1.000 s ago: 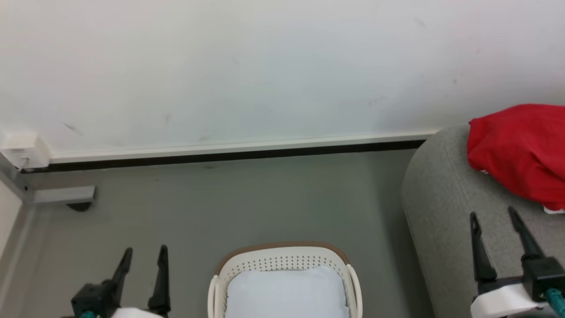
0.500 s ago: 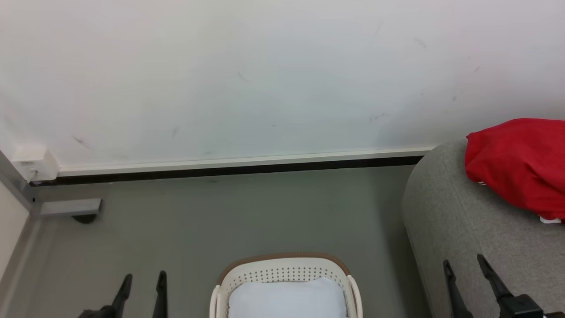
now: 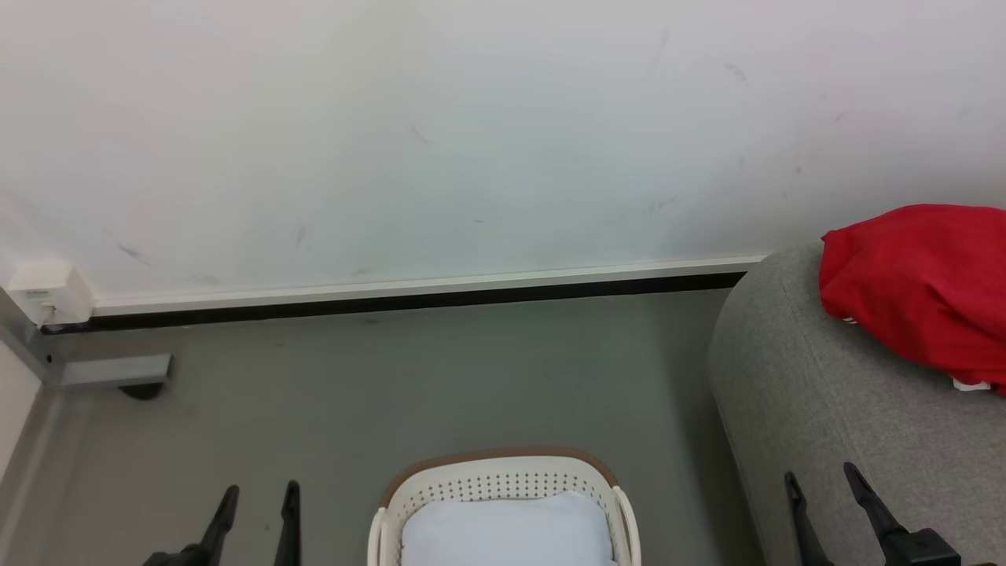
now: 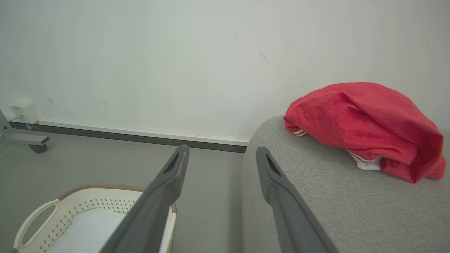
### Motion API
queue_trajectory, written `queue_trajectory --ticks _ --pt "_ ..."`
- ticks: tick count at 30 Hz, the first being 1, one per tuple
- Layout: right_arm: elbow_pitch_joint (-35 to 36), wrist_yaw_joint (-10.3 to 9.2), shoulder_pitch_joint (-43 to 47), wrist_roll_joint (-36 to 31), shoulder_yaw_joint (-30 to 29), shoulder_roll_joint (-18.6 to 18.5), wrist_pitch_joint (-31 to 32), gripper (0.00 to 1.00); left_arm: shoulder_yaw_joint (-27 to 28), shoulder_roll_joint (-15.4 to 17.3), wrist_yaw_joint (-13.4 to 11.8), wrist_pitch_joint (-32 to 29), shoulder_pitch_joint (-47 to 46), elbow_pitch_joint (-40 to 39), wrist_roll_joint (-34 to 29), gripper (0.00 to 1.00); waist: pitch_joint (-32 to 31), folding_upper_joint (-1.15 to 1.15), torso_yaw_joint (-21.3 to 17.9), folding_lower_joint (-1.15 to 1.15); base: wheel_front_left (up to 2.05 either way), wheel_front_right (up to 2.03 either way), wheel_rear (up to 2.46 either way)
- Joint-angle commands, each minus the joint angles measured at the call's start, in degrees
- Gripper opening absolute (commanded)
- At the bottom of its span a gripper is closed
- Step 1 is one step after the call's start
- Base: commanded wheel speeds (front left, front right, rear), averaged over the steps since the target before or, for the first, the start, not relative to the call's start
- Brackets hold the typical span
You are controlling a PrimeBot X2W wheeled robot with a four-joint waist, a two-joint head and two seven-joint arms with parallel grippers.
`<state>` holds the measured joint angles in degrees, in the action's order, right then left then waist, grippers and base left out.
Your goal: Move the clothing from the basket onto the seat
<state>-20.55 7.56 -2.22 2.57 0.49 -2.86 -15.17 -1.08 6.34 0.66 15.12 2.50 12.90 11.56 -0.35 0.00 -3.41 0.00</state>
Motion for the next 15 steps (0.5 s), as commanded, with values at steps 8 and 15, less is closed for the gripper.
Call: queue_trajectory --ticks 8,15 --pt "-0.53 -0.15 -0.04 0.39 0.15 -0.06 0.05 1.0 1.27 -1.12 1.28 0.04 -0.44 0.67 -2.5 1.0 -0.11 0.0 -0.01 0.0 0.0 0.0 0.0" --pt "-2.1 0.0 0.36 0.51 0.2 0.24 0.15 0.0 1.03 -2.05 1.84 -0.22 0.39 2.83 -1.56 0.0 -0.13 0.0 0.03 0.01 0.0 0.0 0.0"
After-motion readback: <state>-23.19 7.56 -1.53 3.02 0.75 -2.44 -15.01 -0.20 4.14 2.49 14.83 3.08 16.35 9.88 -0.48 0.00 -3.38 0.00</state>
